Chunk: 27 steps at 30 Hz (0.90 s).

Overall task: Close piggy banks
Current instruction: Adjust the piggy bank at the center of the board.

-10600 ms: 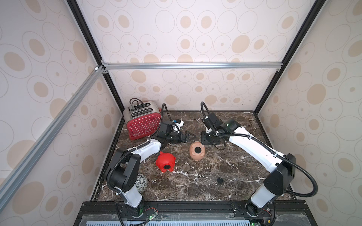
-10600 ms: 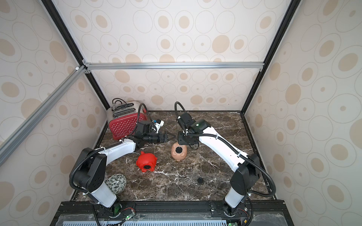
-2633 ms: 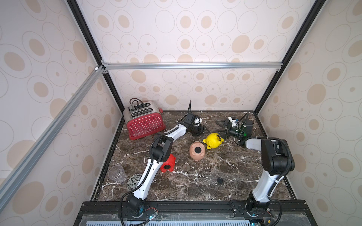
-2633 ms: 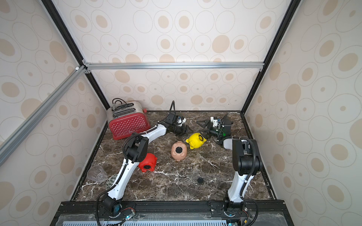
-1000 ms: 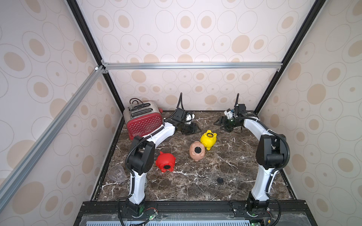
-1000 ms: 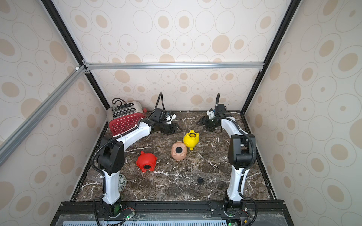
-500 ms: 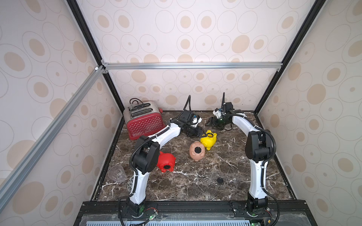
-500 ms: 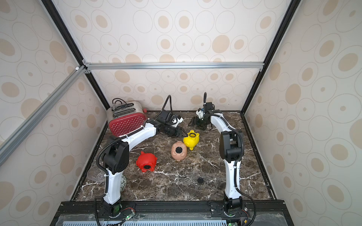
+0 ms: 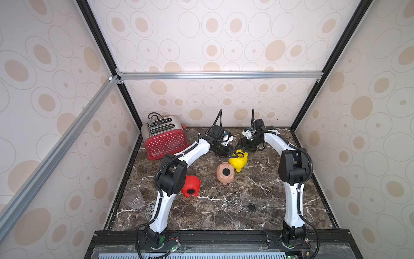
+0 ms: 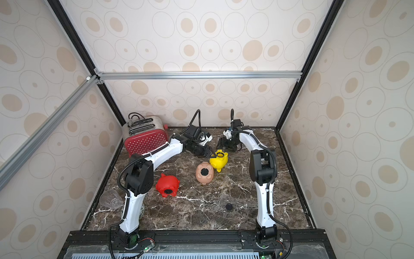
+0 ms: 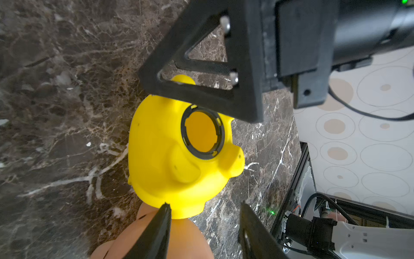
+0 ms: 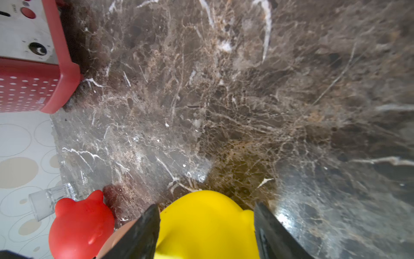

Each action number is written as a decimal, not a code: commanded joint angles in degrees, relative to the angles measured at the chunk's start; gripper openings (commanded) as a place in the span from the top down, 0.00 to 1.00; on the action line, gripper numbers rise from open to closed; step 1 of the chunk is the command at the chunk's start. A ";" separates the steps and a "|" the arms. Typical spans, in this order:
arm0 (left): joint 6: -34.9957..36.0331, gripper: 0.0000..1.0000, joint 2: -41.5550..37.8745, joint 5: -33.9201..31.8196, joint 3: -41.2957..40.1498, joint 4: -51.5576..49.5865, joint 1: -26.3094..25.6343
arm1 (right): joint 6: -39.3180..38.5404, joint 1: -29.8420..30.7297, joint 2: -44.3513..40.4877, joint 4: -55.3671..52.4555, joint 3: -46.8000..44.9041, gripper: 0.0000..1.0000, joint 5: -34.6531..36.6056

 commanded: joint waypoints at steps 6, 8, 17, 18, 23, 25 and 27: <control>1.93 0.50 2.05 0.52 3.01 -2.38 -0.19 | 0.01 0.04 -4.16 -2.33 -5.86 0.32 6.25; 1.76 0.50 2.34 0.45 3.12 -2.28 -0.20 | 0.83 -0.37 -5.52 -2.22 -7.54 0.32 7.26; 1.57 0.50 1.64 0.16 2.31 -1.59 -0.17 | 4.63 -4.10 -14.72 3.90 -19.84 0.34 3.48; 1.58 0.50 1.50 0.12 2.23 -1.57 -0.25 | 4.80 -4.28 -15.71 4.10 -21.05 0.34 2.85; 1.45 0.50 0.70 -0.56 1.62 -1.48 -0.41 | 5.60 -4.28 -20.81 5.96 -27.78 0.35 1.93; 1.24 0.51 0.21 -1.19 1.61 -1.48 -0.38 | 5.78 -4.37 -22.73 6.74 -29.68 0.35 2.79; 1.14 0.51 -0.51 -1.95 1.51 -1.57 -0.58 | 5.61 -4.46 -23.72 6.67 -30.05 0.35 3.99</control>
